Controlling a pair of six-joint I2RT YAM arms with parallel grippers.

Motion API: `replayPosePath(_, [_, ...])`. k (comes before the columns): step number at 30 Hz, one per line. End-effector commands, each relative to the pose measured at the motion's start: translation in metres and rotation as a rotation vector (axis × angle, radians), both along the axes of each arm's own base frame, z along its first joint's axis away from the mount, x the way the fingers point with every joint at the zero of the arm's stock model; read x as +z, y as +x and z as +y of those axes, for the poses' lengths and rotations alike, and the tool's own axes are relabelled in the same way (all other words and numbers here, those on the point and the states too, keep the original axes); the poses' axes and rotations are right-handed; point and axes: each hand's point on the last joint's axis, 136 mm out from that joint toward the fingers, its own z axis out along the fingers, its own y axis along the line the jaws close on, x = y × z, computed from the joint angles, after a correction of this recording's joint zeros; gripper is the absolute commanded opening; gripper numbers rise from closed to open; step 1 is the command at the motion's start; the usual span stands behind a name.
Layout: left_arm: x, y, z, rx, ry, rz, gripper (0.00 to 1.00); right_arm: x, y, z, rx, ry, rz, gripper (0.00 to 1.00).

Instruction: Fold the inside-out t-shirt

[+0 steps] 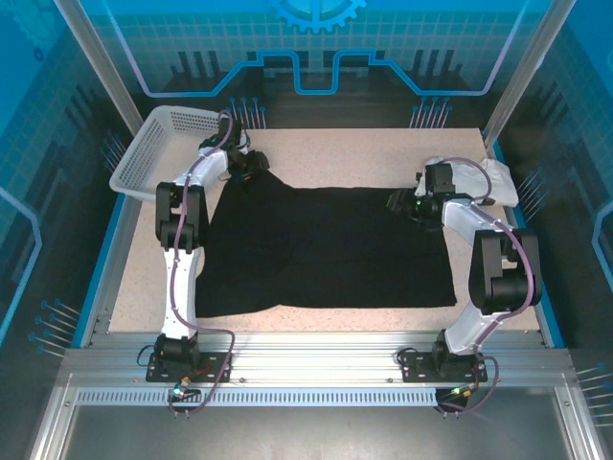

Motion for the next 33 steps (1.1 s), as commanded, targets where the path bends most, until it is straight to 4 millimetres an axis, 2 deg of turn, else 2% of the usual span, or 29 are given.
replayPosePath(1, [0.008,0.009,0.000,0.003,-0.034,-0.028,0.52,-0.008,0.000,0.006,0.011,0.024,0.018,0.56])
replayPosePath(11, [0.006,0.010,0.001,0.002,-0.042,-0.027,0.36,-0.011,0.001,0.009,0.017,0.025,0.026,0.56])
replayPosePath(15, [0.005,0.007,0.004,0.005,-0.022,-0.016,0.34,-0.012,0.000,0.010,0.020,0.025,0.027,0.56])
replayPosePath(20, [0.015,0.004,0.019,0.049,0.035,-0.049,0.39,-0.013,0.000,0.010,0.019,0.024,0.030,0.56])
replayPosePath(25, [0.023,0.002,0.031,0.115,-0.038,-0.078,0.48,-0.015,0.000,0.011,0.021,0.025,0.035,0.56])
replayPosePath(28, [0.019,0.000,0.036,0.128,-0.031,-0.066,0.51,-0.016,0.000,0.011,0.022,0.025,0.036,0.56])
replayPosePath(33, [-0.002,-0.003,0.034,0.119,-0.041,-0.006,0.53,-0.020,0.000,0.013,0.027,0.031,0.044,0.56])
